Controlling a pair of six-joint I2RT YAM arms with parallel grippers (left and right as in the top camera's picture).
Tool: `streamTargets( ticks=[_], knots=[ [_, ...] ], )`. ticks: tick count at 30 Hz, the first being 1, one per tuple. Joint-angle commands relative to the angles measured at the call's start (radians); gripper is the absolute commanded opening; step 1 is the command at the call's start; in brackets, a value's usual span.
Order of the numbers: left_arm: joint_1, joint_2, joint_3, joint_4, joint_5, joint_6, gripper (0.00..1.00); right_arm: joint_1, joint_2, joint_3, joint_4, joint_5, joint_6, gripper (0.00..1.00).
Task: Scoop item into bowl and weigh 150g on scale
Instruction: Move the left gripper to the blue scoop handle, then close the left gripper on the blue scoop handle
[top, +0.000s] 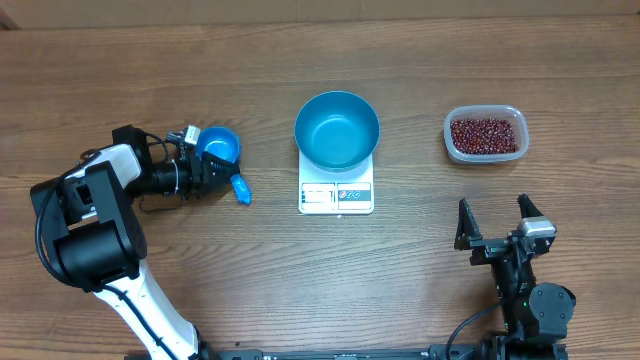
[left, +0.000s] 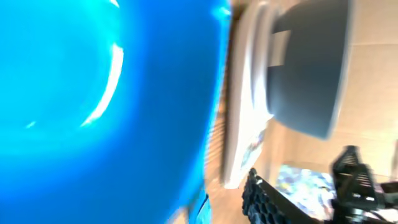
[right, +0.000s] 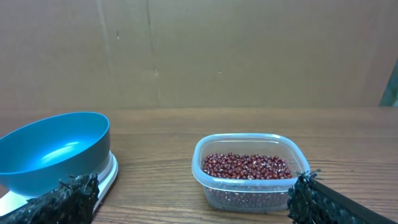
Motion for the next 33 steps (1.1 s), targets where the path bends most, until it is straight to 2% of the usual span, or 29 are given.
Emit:
streamTargets(
  ticks=[1,6,11,13,19,23,26,29,33],
  knots=[
    [0.025,0.006,0.001,0.000,0.130,0.030,0.56,0.005,-0.008,-0.010,0.005,0.003,-0.005,1.00],
    [0.057,0.006,0.006,0.001,0.112,0.037,0.63,0.005,-0.008,-0.010,0.005,0.003,-0.005,1.00],
    [0.062,0.006,0.006,-0.004,0.140,0.037,0.62,0.005,-0.008,-0.010,0.005,0.003,-0.005,1.00],
    [0.047,0.006,0.006,-0.007,0.134,0.037,0.50,0.005,-0.008,-0.010,0.005,0.003,-0.005,1.00],
    [0.036,0.006,0.006,-0.006,0.119,0.036,0.49,0.005,-0.008,-0.011,0.005,0.003,-0.005,1.00],
    [0.035,0.006,0.003,-0.007,0.085,0.020,0.45,0.005,-0.008,-0.010,0.005,0.003,-0.005,1.00],
    [0.035,0.006,0.003,0.014,0.085,0.005,0.37,0.005,-0.008,-0.010,0.005,0.003,-0.005,1.00],
    [0.035,0.006,0.003,0.048,0.085,-0.042,0.35,0.005,-0.008,-0.010,0.005,0.003,-0.005,1.00],
    [0.032,0.006,0.003,0.054,0.068,-0.043,0.31,0.005,-0.008,-0.010,0.005,0.003,-0.005,1.00]
  ],
)
